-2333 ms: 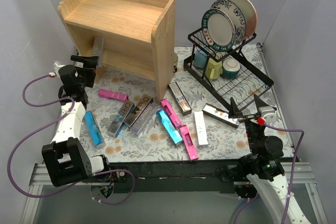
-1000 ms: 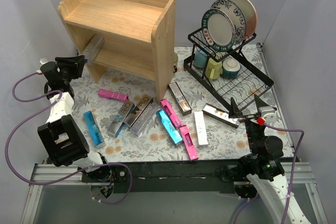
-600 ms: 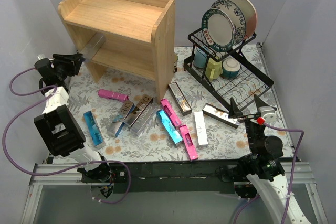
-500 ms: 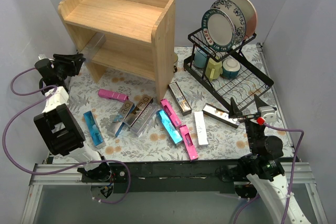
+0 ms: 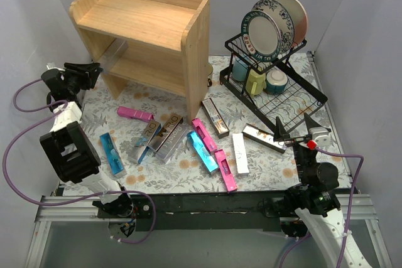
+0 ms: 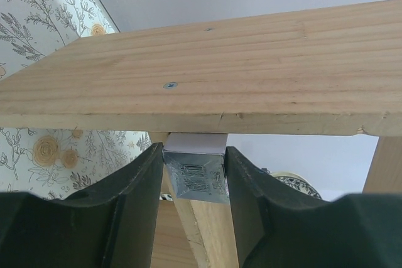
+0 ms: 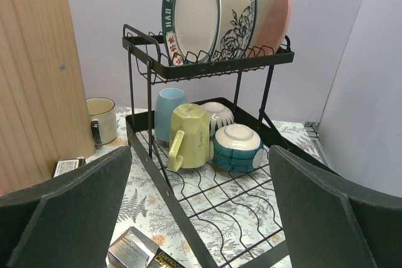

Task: Place and organize the toothpastes onto the shelf
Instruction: Place the toothpaste on the shelf.

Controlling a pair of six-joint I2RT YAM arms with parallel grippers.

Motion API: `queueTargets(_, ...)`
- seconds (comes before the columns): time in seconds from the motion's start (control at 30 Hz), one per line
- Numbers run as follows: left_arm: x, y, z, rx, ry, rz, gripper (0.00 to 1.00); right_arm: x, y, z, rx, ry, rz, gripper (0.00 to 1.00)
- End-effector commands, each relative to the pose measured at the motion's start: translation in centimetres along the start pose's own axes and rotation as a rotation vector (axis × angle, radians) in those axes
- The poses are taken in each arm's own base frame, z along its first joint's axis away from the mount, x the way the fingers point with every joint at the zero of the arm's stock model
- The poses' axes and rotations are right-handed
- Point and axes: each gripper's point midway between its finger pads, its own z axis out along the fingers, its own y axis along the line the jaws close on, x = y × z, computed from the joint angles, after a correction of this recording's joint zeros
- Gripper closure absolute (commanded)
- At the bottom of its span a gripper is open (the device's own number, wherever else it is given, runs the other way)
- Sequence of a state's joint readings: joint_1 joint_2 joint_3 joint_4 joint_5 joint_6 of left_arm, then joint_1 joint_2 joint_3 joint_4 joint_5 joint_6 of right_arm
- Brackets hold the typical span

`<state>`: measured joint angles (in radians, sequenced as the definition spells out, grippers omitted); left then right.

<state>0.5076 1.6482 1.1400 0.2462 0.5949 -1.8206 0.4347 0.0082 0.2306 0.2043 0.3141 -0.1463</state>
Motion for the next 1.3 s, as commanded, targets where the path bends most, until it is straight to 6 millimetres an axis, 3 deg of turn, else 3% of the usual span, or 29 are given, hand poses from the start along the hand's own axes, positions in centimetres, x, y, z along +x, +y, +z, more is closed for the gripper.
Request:
queueTargets(0.0,-0.7,-0.1,0.2,-0.016,-0.008,0.028,0.55,-2.6,-0.4,-0.5,0.010,-0.089,0.016,0.01)
queueTargets(0.1,-0.8,-0.2,0.2,-0.022,-0.005,0.035,0.48,-2.6,-0.5,-0.5,0.011,-0.092,0.017,0.01)
queueTargets(0.23,-0.6,-0.6,-0.2,-0.038,0.011,0.053,0.24,-2.7,-0.5,-0.5,0.011,-0.094,0.016,0.01)
queueTargets(0.37,-0.8,-1.1,-1.5,-0.075,-0.023,0.080,0.12,-2.8,-0.5,-0.5,0.011,-0.095,0.017,0.01)
queueTargets(0.43,-0.8,-1.3,-2.2,-0.086,-0.050,0.084,0.11,-2.8,-0.5,-0.5,0.010,-0.097,0.018,0.01)
queueTargets(0.53,-0.8,-2.2,-2.9,-0.072,-0.067,0.092,0.14,-2.8,-0.4,-0.5,0.009,-0.098,0.019,0.01)
queueTargets(0.73,-0.7,-4.5,-3.6,-0.001,-0.080,0.078,0.28,-2.8,-0.4,-0.5,0.007,-0.096,0.017,0.01)
queueTargets(0.93,-0.5,-4.7,-2.9,0.019,-0.038,0.040,0.43,-2.8,-0.4,-0.5,0.006,-0.098,0.017,0.02)
queueTargets(1.27,-0.3,-4.6,-1.7,0.024,-0.012,0.038,0.48,-2.7,-0.4,-0.5,0.010,-0.094,0.017,0.02)
